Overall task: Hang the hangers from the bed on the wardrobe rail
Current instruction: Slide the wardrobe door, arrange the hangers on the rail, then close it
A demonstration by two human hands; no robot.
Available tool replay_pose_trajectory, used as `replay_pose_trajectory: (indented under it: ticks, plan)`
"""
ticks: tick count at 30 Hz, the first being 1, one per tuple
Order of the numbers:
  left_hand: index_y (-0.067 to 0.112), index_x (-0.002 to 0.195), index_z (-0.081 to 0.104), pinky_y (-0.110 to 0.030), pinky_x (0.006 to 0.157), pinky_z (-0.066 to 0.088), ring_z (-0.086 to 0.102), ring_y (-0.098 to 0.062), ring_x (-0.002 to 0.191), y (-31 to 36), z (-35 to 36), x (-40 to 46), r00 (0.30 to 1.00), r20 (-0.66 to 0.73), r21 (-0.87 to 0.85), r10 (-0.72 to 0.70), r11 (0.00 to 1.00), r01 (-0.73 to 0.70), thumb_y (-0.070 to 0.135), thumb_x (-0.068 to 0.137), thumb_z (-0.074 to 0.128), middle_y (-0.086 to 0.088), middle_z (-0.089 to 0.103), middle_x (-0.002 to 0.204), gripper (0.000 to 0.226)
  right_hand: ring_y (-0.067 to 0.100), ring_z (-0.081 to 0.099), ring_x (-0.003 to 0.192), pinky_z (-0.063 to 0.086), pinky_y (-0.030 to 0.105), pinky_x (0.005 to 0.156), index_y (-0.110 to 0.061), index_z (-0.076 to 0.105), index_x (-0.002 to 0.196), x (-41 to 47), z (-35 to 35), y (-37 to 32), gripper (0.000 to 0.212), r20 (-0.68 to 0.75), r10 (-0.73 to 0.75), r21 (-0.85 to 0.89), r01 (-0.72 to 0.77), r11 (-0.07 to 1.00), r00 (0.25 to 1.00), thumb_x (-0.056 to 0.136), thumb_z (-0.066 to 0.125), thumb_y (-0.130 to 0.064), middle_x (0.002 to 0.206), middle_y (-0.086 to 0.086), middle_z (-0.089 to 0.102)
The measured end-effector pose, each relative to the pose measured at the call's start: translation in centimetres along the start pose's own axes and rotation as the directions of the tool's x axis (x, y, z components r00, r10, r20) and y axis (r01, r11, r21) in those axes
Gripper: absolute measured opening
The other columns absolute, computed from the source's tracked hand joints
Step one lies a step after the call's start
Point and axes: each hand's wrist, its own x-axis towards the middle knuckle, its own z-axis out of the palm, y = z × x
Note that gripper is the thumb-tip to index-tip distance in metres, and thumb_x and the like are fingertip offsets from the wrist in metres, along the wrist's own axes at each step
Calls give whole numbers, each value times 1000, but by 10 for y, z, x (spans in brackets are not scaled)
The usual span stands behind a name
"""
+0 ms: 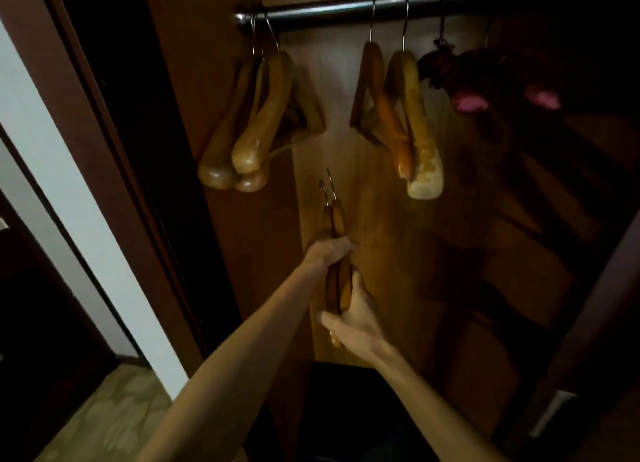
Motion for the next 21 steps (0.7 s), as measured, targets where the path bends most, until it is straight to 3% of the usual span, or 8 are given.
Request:
replay_pose_trajectory:
  ticks: [4,6,9,11,13,15,17,21]
  plan:
    - [10,99,70,-46,87,61,71,-28,89,-51,18,-7,999,20,-95,-32,995,34,27,76,78,-12,73,96,30,8,43,131,45,24,97,-38,1,157,-28,12,54,120,79,-19,-12,20,1000,997,66,75,-64,146,-12,37]
    - [10,95,72,-48,87,61,72,-27,87,-70,22,-11,1000,27,-64,0,998,2,27,77,76,-9,73,91,25,6,36,131,41,23,94,-42,12,155,-37,0,65,111,111,2,31,-5,1000,994,66,71,-74,138,-25,34]
    - [10,98,73,-38,75,61,71,-21,82,-89,15,-10,993,108,2,51,999,-52,26,83,73,-6,72,87,23,8,43,128,38,20,85,-44,30,147,-33,-35,70,86,-15,-6,21,6,1000,1000,76,73,-63,133,-21,44]
    - [11,109,68,-35,69,62,73,-19,84,-99,6,-9,980,173,114,99,986,-120,38,72,75,-6,73,94,46,10,42,132,40,30,98,-38,33,148,-23,-62,70,83,-131,-35,-69,26,997,991,79,77,-50,143,-12,43]
    - [13,107,65,-37,72,63,74,-19,83,-103,-5,-10,955,262,239,139,949,-204,41,70,76,-7,73,93,47,12,35,138,39,44,109,-36,33,152,-13,-87,63,87,-158,-70,-169,43,985,985,79,81,-39,151,-9,37]
    - [19,101,62,-32,71,60,70,-11,76,-101,-14,-14,902,389,298,185,901,-313,25,83,76,-5,70,91,23,13,28,143,34,47,114,-38,31,153,-3,-105,57,91,-112,-100,-263,67,962,989,78,82,-34,158,-11,28]
    - [26,103,58,-23,67,55,67,-2,70,-98,-21,-15,834,513,307,206,863,-401,13,88,74,0,66,93,25,6,23,143,28,38,115,-38,31,153,7,-121,54,93,-25,-119,-329,104,938,993,77,84,-32,159,-16,24]
    - [22,103,65,-25,79,47,60,-4,82,-101,-27,-12,728,661,322,183,807,-495,9,87,76,2,62,89,24,9,41,139,32,28,114,-26,45,144,9,-141,46,78,289,-28,-232,98,968,957,77,84,-21,148,-10,46]
